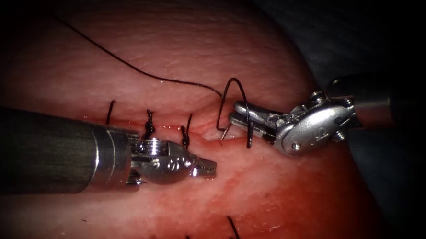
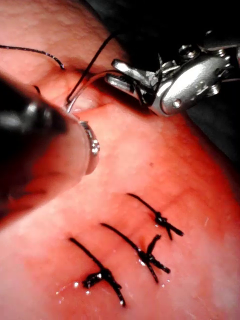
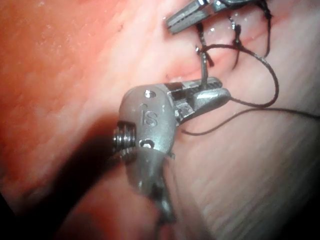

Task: Wound Closure
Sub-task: With the right hand throw the needle through the bottom portion of the wound with the left hand on the skin

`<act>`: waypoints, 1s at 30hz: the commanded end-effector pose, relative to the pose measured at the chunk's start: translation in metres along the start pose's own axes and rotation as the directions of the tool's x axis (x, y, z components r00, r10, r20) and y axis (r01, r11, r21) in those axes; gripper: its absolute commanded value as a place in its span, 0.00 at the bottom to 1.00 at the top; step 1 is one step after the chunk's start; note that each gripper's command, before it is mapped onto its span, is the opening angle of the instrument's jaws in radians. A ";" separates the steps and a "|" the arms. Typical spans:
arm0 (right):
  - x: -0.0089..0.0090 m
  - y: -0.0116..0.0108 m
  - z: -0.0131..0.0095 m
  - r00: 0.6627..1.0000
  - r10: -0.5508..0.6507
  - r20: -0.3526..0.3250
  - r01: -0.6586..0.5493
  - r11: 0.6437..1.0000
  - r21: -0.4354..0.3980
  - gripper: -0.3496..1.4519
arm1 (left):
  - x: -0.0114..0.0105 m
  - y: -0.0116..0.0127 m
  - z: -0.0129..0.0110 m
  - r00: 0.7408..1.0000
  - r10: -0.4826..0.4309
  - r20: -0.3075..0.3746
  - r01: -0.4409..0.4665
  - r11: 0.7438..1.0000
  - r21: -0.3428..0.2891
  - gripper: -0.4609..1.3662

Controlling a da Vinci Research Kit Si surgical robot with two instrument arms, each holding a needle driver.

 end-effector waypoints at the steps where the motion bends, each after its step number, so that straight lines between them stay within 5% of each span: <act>1: -0.0004 0.0002 0.0000 1.000 0.030 0.005 -0.030 1.000 0.006 0.00 | 0.0001 0.0003 0.0002 1.000 0.004 -0.003 -0.004 1.000 -0.008 0.06; 16: -0.0011 0.0027 0.0014 0.987 0.130 0.096 -0.145 0.975 0.171 0.00 | -0.0016 0.0026 0.0004 1.000 0.025 -0.004 -0.025 1.000 -0.002 0.06; 30: -0.0015 0.0045 0.0035 0.934 0.318 0.160 -0.342 0.927 0.155 0.00 | -0.0026 0.0027 0.0011 1.000 0.023 -0.014 -0.023 1.000 0.003 0.06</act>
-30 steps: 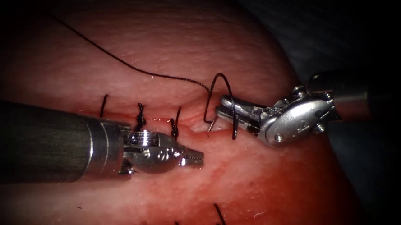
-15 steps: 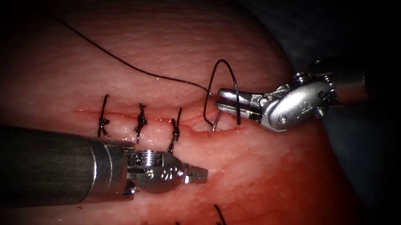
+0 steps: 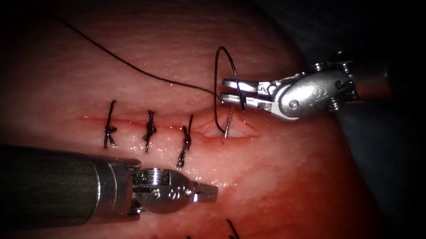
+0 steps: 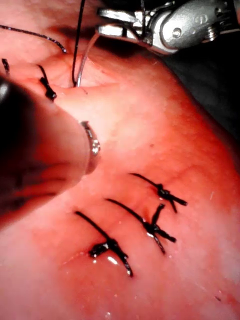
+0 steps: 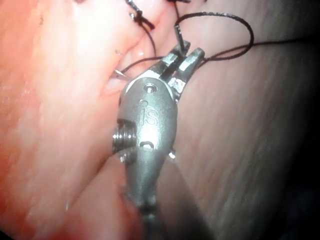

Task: Wound Closure
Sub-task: With the right hand throw the needle through the bottom portion of the wound with the left hand on the skin

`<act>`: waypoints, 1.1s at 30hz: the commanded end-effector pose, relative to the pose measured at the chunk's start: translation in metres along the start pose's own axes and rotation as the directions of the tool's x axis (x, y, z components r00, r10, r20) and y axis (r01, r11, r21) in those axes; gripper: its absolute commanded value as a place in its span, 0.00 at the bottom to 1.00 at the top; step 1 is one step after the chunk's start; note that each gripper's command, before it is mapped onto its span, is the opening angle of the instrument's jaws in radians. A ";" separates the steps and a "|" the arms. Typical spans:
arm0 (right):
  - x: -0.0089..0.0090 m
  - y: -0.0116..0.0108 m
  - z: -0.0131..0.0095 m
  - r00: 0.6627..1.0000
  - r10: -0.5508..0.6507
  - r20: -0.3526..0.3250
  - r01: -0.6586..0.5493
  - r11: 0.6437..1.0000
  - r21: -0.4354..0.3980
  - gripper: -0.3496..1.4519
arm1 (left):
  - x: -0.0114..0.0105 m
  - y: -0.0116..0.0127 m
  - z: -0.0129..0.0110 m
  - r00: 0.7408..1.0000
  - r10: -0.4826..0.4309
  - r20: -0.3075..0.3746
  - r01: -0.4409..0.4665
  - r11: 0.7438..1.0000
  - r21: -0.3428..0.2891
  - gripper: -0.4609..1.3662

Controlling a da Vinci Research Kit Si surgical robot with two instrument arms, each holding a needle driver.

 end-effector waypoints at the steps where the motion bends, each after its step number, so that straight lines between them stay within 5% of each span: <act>1: -0.0001 -0.0003 -0.0001 1.000 0.027 0.008 -0.027 1.000 0.000 0.00 | -0.0002 0.0001 0.0002 1.000 -0.003 0.000 0.003 1.000 -0.001 0.06; 13: -0.0003 0.0007 0.0001 0.979 0.202 0.019 -0.202 0.979 -0.002 0.00 | -0.0021 0.0008 0.0013 1.000 -0.013 -0.008 0.013 1.000 0.003 0.06; 33: -0.0002 0.0025 0.0005 0.963 0.248 0.110 -0.256 0.964 0.076 0.00 | -0.0045 0.0013 0.0033 0.999 -0.027 -0.025 0.027 1.000 0.005 0.06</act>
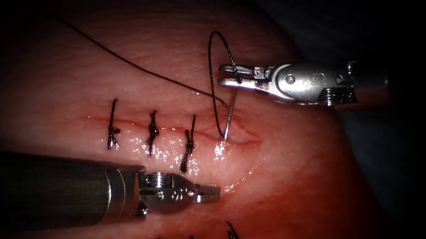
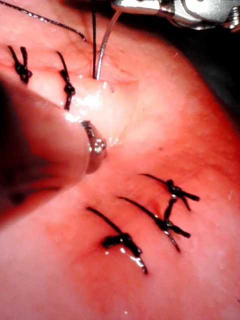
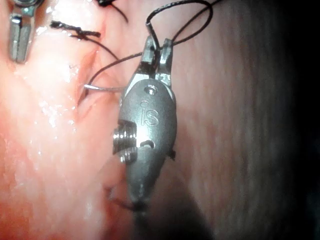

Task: Wound Closure
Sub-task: With the right hand throw the needle through the bottom portion of the wound with the left hand on the skin

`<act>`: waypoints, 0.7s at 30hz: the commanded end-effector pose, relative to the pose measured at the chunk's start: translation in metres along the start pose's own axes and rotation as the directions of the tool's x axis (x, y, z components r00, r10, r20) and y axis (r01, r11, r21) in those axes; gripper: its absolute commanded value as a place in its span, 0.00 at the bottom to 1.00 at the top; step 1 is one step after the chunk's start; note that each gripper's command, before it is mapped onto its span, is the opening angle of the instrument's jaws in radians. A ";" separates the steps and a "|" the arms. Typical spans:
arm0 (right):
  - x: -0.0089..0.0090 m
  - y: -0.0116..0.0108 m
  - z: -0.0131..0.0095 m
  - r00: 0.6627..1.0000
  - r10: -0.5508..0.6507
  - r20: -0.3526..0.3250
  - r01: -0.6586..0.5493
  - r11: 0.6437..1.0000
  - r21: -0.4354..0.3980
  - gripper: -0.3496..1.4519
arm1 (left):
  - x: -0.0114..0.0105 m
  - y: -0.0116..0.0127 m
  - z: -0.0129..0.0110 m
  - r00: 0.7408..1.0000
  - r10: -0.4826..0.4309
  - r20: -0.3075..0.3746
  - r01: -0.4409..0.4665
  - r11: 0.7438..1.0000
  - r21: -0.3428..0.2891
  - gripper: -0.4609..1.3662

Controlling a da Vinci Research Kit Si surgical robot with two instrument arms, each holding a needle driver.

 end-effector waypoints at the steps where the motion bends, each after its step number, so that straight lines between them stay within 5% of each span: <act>1: 0.0000 0.0002 0.0000 1.000 0.001 0.007 -0.001 1.000 0.012 0.00 | 0.0000 0.0000 -0.0001 1.000 0.002 0.000 -0.002 1.000 -0.006 0.06; 8: -0.0003 0.0016 0.0003 0.987 0.162 0.001 -0.162 0.985 0.058 0.00 | -0.0004 0.0001 -0.0004 1.000 0.005 -0.001 -0.005 1.000 -0.008 0.06; 12: -0.0012 0.0027 0.0005 0.929 0.368 -0.026 -0.365 0.927 0.084 0.00 | -0.0006 0.0002 -0.0005 1.000 0.008 -0.002 -0.008 1.000 -0.009 0.06; 21: -0.0048 0.0025 0.0015 0.803 0.595 -0.039 -0.584 0.797 0.155 0.00 | -0.0012 0.0005 -0.0012 1.000 0.014 -0.004 -0.014 1.000 -0.015 0.06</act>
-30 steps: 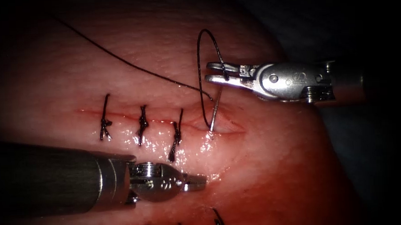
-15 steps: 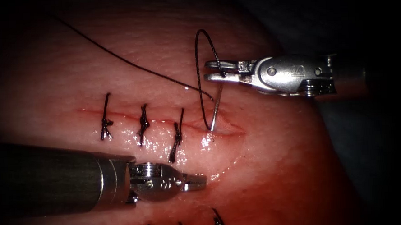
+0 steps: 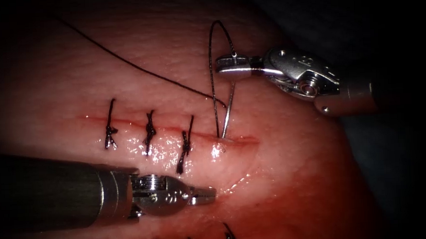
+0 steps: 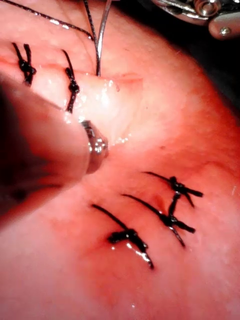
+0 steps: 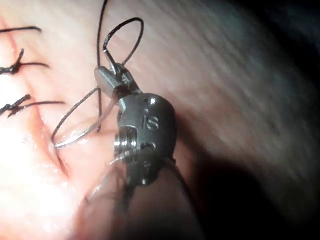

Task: Wound Closure
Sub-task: With the right hand throw the needle through the bottom portion of the wound with the left hand on the skin

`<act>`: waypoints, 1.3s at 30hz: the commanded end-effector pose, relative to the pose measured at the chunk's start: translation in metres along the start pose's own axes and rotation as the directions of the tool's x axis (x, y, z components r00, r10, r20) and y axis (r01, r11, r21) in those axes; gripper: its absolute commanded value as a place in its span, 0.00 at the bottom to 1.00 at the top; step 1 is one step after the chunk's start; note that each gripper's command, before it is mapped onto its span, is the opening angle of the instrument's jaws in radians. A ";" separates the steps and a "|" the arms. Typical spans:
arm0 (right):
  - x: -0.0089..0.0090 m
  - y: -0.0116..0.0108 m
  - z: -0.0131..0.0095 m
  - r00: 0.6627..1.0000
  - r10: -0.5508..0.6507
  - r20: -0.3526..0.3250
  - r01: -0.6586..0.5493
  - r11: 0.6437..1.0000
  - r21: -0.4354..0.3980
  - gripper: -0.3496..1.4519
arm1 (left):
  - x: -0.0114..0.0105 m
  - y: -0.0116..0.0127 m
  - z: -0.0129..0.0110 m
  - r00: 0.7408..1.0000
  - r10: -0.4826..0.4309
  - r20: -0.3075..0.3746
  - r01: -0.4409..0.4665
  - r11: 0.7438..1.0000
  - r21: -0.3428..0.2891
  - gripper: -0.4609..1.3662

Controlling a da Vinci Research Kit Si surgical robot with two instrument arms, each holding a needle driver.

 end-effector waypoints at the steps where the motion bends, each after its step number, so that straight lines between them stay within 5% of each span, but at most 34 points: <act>1: -0.0004 0.0001 0.0002 0.999 0.045 -0.023 -0.045 0.999 0.019 0.00 | 0.0000 0.0000 -0.0001 1.000 0.001 0.000 -0.001 1.000 -0.005 0.06; 7: -0.0019 0.0011 0.0004 0.970 0.197 -0.141 -0.189 0.980 0.068 0.00 | -0.0001 0.0000 -0.0001 1.000 0.001 0.000 -0.001 1.000 -0.005 0.06; 15: -0.0032 0.0008 0.0015 0.892 0.411 -0.186 -0.398 0.911 0.106 0.00 | -0.0001 0.0000 -0.0001 1.000 0.001 0.000 -0.001 1.000 -0.005 0.06; 39: -0.0033 0.0003 0.0013 0.851 0.485 -0.201 -0.472 0.874 0.112 0.00 | -0.0003 0.0001 -0.0001 1.000 0.004 -0.001 -0.004 1.000 -0.006 0.06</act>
